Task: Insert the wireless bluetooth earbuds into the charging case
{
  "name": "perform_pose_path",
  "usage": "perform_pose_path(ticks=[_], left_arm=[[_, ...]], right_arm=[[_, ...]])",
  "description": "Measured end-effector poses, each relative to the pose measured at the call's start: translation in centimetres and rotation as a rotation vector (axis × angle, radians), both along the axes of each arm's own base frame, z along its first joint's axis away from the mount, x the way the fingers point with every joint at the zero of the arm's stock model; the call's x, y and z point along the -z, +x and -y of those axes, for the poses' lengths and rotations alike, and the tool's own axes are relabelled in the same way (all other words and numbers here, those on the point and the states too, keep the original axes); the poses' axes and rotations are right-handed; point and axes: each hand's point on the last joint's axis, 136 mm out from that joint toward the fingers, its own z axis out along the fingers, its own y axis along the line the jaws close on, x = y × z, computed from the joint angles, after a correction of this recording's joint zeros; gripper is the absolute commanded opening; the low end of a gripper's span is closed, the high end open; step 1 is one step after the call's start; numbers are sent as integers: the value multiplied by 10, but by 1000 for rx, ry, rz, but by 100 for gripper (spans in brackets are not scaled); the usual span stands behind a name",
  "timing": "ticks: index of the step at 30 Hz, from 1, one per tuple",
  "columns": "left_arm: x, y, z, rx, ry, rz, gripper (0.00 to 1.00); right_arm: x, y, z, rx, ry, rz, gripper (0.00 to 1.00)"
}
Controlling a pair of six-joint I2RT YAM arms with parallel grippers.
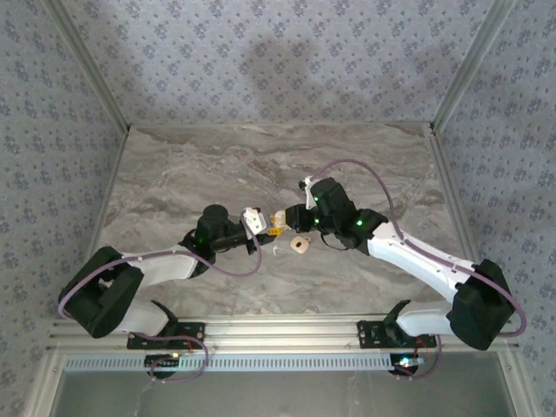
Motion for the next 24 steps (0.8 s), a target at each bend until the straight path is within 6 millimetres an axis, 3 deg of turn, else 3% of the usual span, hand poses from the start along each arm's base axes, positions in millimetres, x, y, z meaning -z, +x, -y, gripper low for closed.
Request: perform_pose_path(ticks=[17,24], left_arm=[[7,0,-6,-26,22,-17,15],[6,2,-8,-49,28,-16,15]], right_arm=[[10,0,-8,12,5,-46,26],[10,3,-12,46,31,-89,32]])
